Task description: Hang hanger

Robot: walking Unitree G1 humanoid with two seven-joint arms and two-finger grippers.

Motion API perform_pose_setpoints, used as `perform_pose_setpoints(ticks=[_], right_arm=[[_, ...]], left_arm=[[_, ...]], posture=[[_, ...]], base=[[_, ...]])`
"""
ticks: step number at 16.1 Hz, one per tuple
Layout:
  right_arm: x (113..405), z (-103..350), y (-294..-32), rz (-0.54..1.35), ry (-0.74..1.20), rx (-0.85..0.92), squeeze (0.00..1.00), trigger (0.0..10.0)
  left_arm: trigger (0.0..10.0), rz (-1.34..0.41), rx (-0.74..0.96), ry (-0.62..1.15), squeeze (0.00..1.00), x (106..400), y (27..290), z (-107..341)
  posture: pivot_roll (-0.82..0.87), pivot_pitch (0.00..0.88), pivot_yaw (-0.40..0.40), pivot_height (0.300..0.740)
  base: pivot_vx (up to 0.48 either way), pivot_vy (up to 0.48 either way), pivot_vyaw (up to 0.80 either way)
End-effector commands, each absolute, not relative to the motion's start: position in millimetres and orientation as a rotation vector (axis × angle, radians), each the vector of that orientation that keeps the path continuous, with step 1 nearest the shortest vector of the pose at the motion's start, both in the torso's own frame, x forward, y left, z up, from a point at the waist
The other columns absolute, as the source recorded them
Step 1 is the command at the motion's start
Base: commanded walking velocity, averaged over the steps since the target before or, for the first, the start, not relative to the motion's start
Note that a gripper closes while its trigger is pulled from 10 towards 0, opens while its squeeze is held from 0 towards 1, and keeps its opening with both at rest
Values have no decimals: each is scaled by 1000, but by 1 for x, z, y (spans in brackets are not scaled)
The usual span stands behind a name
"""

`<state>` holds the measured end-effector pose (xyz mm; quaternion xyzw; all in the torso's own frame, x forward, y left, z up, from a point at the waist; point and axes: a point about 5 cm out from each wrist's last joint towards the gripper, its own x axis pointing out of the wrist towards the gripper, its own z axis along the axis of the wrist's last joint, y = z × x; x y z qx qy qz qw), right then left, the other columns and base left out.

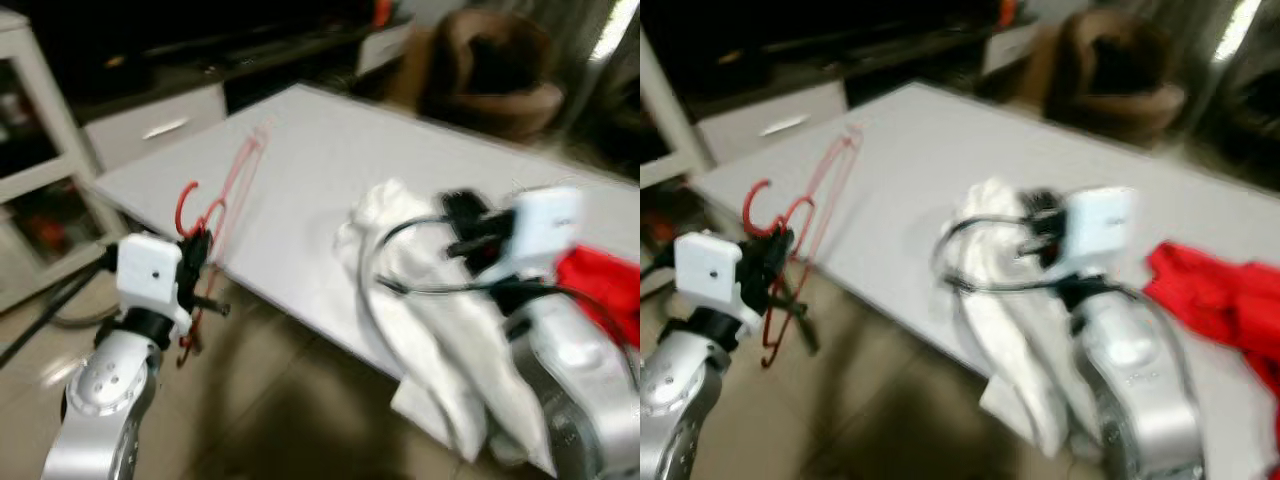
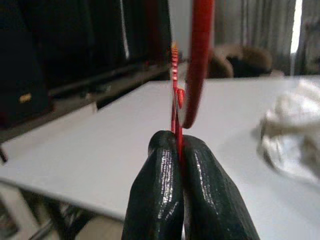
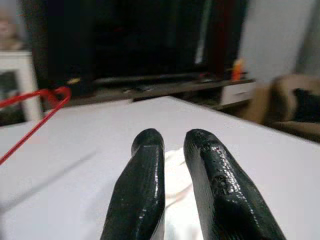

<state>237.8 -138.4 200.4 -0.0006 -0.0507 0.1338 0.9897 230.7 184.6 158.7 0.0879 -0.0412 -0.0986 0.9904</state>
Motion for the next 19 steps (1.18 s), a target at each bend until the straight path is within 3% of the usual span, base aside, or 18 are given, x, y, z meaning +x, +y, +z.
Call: perform_pose_setpoints(ticks=[1, 9, 11, 14, 19], right_arm=[[233, 207, -134, 285, -140, -19, 0, 10000], [228, 197, -137, 220, -116, 29, 0, 10000], [227, 182, -142, 179, -62, 28, 0, 10000], [223, 162, -154, 108, -9, -12, 0, 10000], [211, 141, -188, -66, 33, -45, 0, 10000]], left_arm=[[10000, -195, 173, -89, 0, 232, 185, 161], [10000, -197, 176, -81, 0, 233, 185, 161], [10000, -200, 171, -78, 0, 233, 182, 158], [10000, -218, 160, -66, 0, 232, 176, 151], [10000, -226, 157, -69, 0, 229, 177, 144]], posture=[[-106, 0, -5, 740], [-114, 0, -5, 740], [-116, 0, -15, 740], [-126, 0, -15, 740], [-137, 0, -17, 740]], base=[[-307, 0, 0], [-292, 0, 0], [0, 0, -713], [0, 0, 0], [0, 0, -640]])
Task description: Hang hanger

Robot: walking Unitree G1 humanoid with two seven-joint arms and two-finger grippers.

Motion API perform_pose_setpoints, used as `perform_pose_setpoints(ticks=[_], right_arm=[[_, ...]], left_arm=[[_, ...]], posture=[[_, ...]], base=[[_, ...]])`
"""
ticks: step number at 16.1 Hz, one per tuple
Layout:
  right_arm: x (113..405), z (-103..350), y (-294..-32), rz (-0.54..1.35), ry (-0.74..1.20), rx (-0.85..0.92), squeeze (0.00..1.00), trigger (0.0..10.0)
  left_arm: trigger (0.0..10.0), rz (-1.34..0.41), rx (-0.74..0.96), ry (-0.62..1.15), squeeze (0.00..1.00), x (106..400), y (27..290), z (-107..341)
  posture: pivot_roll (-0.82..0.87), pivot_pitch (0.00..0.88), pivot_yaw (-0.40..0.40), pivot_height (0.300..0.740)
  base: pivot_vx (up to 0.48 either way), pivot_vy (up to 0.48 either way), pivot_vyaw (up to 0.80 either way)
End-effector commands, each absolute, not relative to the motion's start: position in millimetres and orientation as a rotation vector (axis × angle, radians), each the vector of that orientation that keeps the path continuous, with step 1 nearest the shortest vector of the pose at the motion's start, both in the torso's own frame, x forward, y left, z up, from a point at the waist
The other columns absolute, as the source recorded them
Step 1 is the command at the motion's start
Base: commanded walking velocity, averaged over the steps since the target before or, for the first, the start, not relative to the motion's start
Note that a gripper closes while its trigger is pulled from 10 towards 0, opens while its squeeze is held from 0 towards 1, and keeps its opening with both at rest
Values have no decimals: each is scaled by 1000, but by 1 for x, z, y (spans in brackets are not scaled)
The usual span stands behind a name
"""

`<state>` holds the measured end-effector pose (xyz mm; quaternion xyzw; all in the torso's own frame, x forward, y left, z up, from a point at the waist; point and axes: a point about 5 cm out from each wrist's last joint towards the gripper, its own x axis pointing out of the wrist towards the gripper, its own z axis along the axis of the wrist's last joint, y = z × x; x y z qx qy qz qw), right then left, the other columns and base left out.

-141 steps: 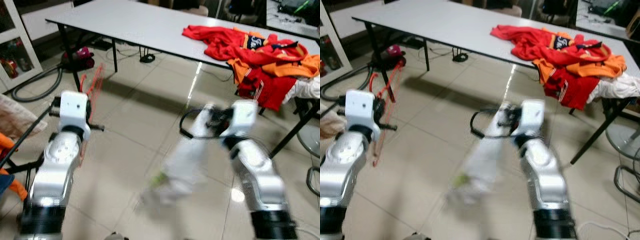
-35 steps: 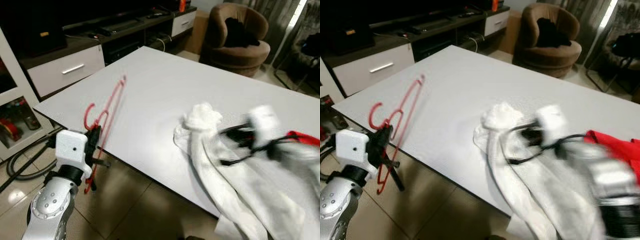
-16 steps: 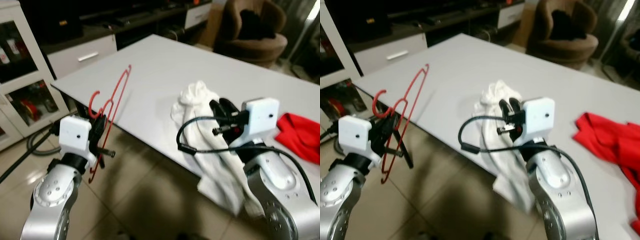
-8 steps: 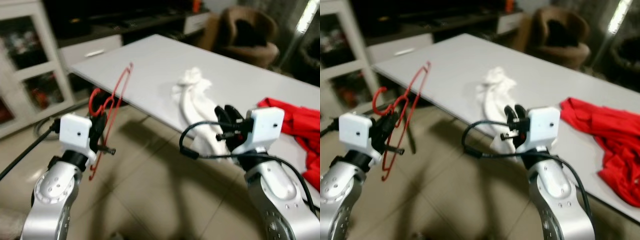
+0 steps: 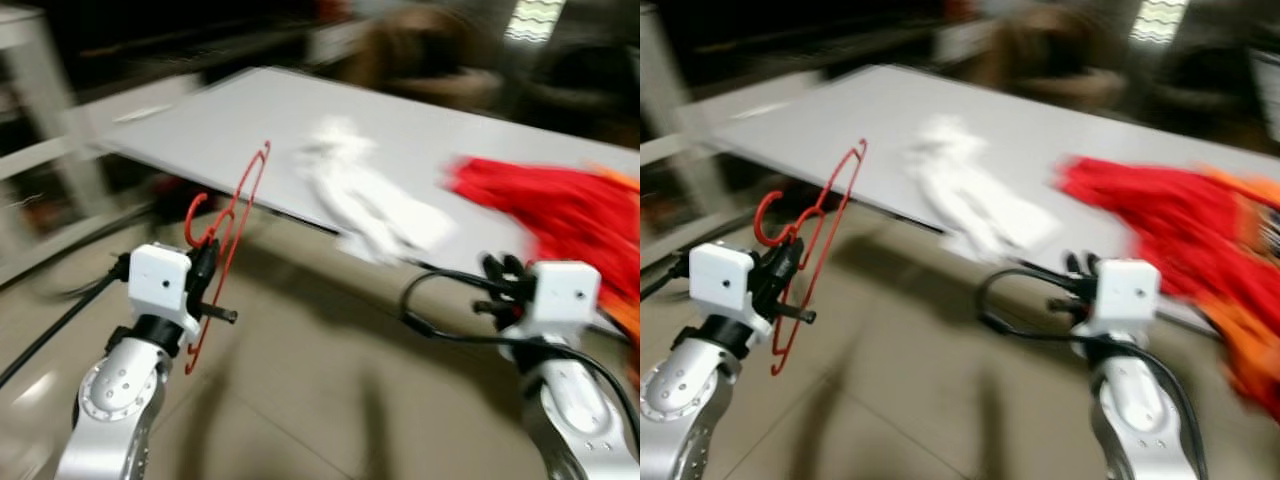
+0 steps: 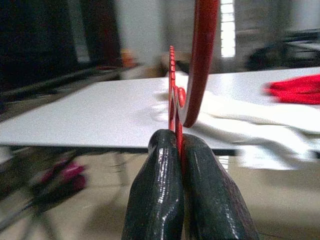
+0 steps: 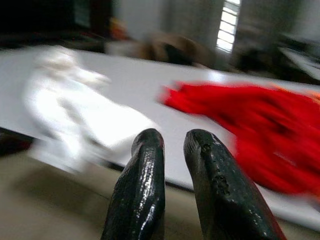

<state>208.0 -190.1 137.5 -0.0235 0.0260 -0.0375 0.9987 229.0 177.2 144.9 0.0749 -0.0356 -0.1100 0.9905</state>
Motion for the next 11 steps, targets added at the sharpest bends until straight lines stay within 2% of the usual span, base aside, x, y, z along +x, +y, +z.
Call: perform_pose_setpoints(ticks=[1, 5, 11], right_arm=[[209, 140, -190, -67, 23, -53, 0, 10000], [207, 139, -183, -38, -10, -59, 0, 10000], [217, 142, -177, -2, -31, -54, 0, 10000]], left_arm=[[10000, -221, 152, -75, 0, 231, 176, 144], [10000, -217, 185, -85, 0, 233, 174, 143], [10000, -228, 209, -65, 0, 239, 169, 137]], posture=[[-140, 0, -17, 740], [-144, 0, -18, 740], [-142, 0, -13, 740]], base=[[0, 0, 0], [0, 0, -800], [0, -480, 0]])
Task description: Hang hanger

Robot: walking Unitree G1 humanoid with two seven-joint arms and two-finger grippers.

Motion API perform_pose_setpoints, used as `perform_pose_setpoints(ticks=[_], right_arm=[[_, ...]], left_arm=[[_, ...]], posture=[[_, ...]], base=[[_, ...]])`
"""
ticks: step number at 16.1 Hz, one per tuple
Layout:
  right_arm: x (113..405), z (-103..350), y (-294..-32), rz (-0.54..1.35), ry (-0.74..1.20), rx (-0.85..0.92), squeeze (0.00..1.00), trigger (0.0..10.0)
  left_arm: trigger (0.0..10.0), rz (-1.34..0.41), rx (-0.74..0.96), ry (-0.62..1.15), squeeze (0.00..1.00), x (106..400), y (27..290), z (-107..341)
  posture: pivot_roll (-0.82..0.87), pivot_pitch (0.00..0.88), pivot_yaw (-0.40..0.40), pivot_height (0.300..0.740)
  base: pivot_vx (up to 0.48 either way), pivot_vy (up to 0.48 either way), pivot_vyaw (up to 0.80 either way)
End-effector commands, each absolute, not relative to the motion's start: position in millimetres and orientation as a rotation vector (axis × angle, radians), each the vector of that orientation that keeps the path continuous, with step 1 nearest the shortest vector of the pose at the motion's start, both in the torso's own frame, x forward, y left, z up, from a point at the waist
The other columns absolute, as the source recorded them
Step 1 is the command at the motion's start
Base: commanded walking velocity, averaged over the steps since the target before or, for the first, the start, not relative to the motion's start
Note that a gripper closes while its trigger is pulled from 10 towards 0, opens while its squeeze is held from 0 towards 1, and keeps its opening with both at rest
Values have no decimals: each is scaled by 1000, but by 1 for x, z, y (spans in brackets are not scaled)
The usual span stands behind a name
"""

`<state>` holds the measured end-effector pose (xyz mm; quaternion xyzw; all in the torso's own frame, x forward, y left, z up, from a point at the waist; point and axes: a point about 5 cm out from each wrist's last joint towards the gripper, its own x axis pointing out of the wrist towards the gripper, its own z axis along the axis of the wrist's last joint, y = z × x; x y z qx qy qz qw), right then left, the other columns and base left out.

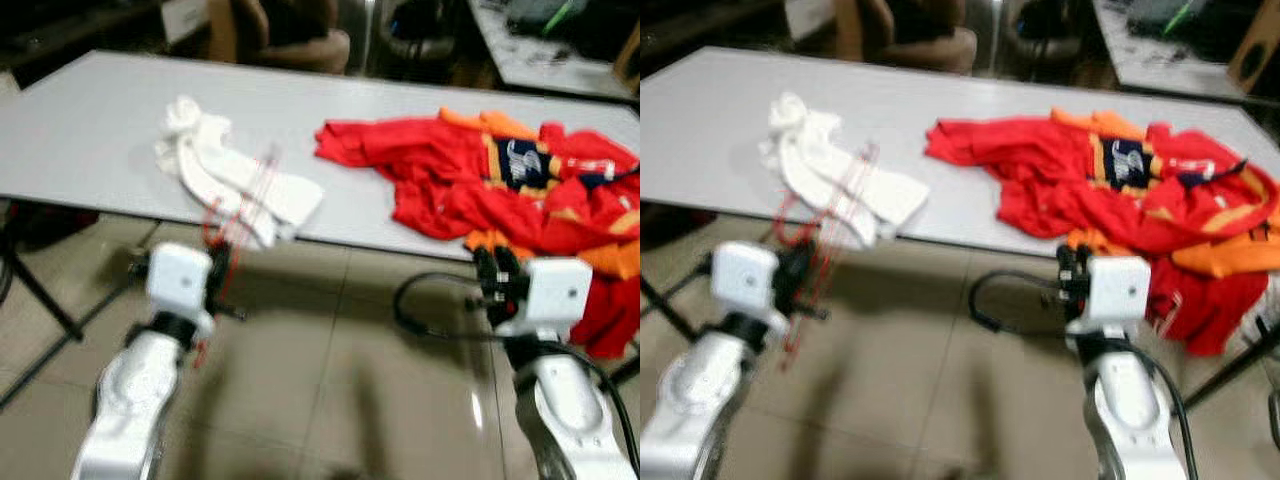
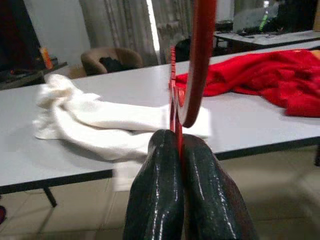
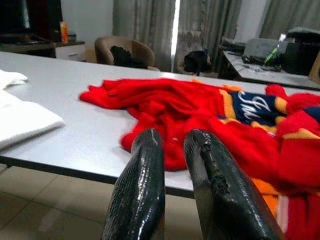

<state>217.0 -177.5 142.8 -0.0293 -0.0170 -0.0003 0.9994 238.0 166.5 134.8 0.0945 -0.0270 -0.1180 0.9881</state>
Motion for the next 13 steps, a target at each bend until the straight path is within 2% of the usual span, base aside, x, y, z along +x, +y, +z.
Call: perform_pose_setpoints(ticks=[1, 7, 9, 11, 13], right_arm=[[218, 143, -177, -1, -39, -49, 0, 10000], [217, 143, -169, 4, -37, -4, 0, 10000], [214, 142, -171, -4, -30, 13, 0, 10000], [212, 142, -173, -17, -29, 17, 0, 10000], [211, 144, -174, -26, -39, 20, 0, 10000]], left_arm=[[10000, -229, 210, -64, 0, 240, 169, 137], [10000, -251, 211, -69, 0, 242, 165, 137], [10000, -267, 173, -57, 0, 244, 165, 137], [10000, -272, 184, -53, 0, 247, 164, 136], [10000, -264, 237, -86, 0, 249, 162, 139]], posture=[[-141, 0, -11, 740], [-156, 0, 1, 740], [-156, 0, 1, 740], [-177, 0, 15, 740], [-184, 0, 20, 740]], base=[[0, -480, 0], [0, -479, -71], [0, 0, -400], [0, 467, 0], [0, 0, -800]])
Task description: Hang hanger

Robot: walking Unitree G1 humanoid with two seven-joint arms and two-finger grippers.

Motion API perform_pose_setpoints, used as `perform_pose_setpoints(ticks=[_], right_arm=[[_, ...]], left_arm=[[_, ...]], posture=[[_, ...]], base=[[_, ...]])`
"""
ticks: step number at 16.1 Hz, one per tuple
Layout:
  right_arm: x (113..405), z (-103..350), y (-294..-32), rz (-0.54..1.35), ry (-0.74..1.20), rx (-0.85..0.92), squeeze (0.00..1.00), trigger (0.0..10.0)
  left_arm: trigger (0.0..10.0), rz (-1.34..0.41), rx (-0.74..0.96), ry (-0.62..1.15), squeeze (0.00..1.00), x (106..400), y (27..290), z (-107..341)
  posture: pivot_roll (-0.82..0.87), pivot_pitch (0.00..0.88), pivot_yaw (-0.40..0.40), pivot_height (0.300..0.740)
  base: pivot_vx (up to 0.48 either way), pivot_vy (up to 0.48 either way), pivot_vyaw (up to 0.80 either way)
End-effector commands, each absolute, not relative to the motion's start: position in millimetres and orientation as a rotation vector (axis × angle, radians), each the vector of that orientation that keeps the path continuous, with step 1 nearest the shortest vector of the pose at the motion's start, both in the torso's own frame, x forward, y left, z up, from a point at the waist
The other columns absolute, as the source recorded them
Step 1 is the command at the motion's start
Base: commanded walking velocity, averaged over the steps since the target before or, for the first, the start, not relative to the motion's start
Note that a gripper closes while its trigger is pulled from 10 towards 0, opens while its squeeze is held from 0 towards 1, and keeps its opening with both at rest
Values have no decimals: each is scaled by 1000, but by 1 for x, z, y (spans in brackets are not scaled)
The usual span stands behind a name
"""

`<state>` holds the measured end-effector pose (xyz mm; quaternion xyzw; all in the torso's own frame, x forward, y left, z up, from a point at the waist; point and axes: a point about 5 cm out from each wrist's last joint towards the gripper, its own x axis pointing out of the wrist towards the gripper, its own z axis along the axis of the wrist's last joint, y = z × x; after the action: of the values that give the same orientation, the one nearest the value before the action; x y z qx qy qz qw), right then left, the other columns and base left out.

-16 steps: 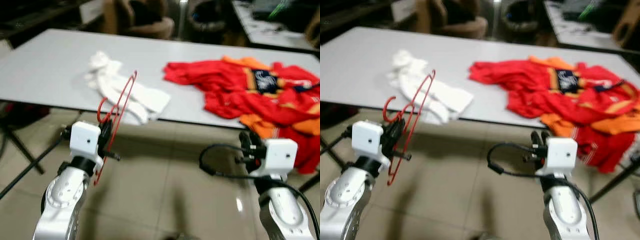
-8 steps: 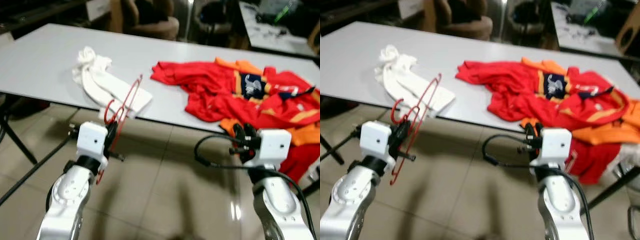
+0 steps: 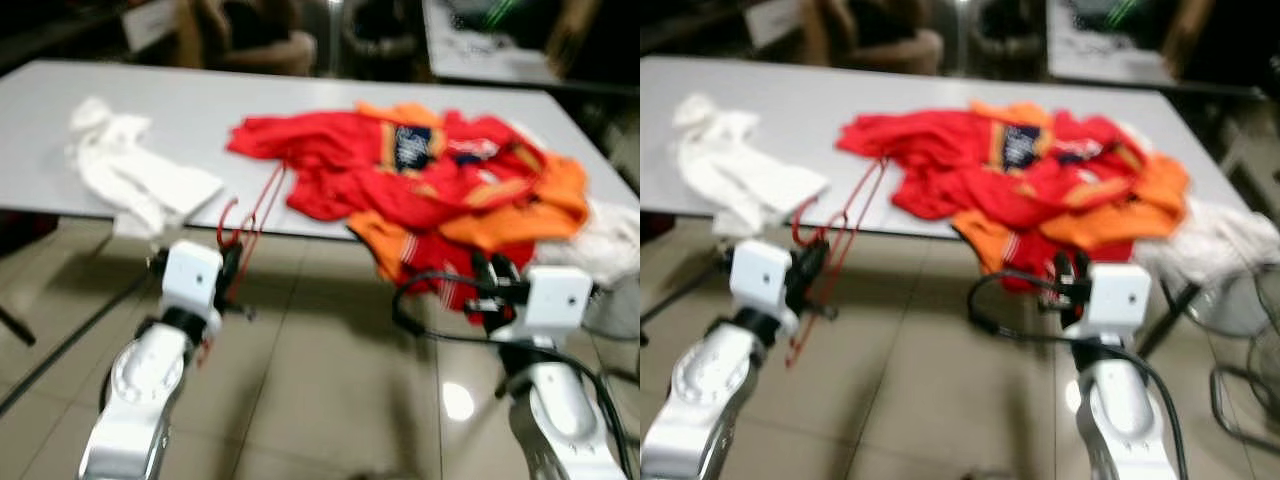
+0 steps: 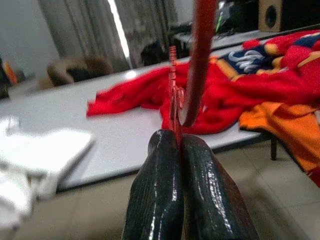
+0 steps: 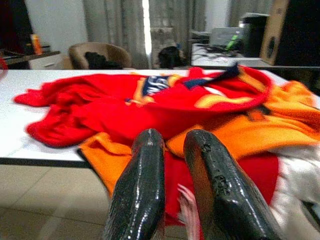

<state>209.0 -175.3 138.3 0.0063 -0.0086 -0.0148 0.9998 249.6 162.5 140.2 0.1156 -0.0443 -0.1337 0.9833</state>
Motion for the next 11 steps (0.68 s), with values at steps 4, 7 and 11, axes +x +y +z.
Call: perform_pose_setpoints(ticks=[4, 7, 11], right_arm=[[214, 151, -181, -61, -65, -34, 0, 10000], [217, 156, -185, -66, -76, -52, 0, 10000], [221, 174, -182, -22, -145, -39, 0, 10000]], left_arm=[[10000, -272, 220, -80, 0, 253, 158, 137], [10000, -255, 228, -104, 0, 257, 162, 142], [10000, -328, 212, -208, 0, 263, 156, 165]], posture=[[-205, 0, 33, 740], [-208, 0, 31, 740], [-217, 0, 30, 740]], base=[[0, -430, -133], [0, 0, 0], [68, 0, -531]])
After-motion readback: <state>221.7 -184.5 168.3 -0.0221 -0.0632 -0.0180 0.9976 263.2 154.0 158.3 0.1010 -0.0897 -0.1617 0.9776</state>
